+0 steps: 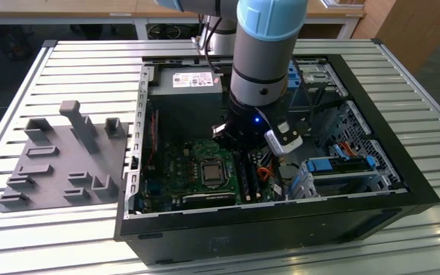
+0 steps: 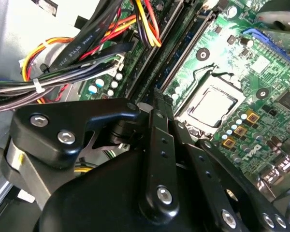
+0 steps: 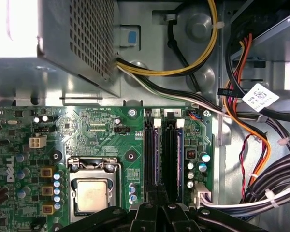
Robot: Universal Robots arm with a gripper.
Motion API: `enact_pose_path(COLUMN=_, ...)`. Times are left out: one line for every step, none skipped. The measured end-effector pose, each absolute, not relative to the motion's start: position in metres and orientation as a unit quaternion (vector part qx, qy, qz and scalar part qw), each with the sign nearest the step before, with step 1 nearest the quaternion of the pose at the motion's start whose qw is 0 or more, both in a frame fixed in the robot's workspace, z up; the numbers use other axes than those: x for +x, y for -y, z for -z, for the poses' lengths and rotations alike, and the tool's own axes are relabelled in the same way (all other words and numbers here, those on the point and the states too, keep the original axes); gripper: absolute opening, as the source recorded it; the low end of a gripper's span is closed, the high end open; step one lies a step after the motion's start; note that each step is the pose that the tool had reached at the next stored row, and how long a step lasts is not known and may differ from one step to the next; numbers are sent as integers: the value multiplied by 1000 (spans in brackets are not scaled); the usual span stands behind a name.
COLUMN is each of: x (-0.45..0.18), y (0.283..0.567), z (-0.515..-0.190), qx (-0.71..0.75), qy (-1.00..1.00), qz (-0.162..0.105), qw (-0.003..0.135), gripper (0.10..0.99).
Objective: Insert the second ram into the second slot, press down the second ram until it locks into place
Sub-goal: 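Press down the second ram until it locks into place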
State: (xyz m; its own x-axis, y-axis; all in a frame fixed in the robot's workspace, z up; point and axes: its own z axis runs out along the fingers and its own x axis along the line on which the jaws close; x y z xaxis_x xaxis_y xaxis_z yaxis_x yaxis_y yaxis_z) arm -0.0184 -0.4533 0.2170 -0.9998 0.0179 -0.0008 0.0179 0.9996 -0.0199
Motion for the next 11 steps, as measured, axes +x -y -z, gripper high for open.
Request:
enact_pose_path(x=-18, y=453, z=-216, qx=9, qy=-1000, qz=10, qw=0, gripper=106)
enact_pose_path(x=-18, y=453, z=-216, qx=9, qy=-1000, qz=10, qw=0, gripper=106)
enact_pose_path(x=-18, y=453, z=-215, qx=9, qy=-1000, qz=10, qw=0, gripper=106)
enact_pose_path(x=-18, y=453, z=-215, qx=9, qy=-1000, qz=10, qw=0, gripper=106)
enact_pose_path(x=-18, y=453, z=-215, qx=9, qy=-1000, qz=9, qw=0, gripper=106)
enact_pose_path(x=-18, y=453, z=-216, qx=9, qy=-1000, qz=9, qw=0, gripper=106)
enact_pose_path(x=-18, y=453, z=-217, qx=9, qy=-1000, qz=8, qw=1, gripper=106)
enact_pose_path(x=-18, y=453, z=-218, qx=9, qy=-1000, qz=8, qw=1, gripper=106)
enact_pose_path(x=-18, y=453, z=-219, qx=9, qy=-1000, qz=7, qw=1, gripper=106)
enact_pose_path(x=-18, y=453, z=-220, qx=9, qy=-1000, qz=8, qw=1, gripper=106)
enact_pose_path(x=-18, y=453, z=-223, qx=9, qy=-1000, qz=9, qw=0, gripper=106)
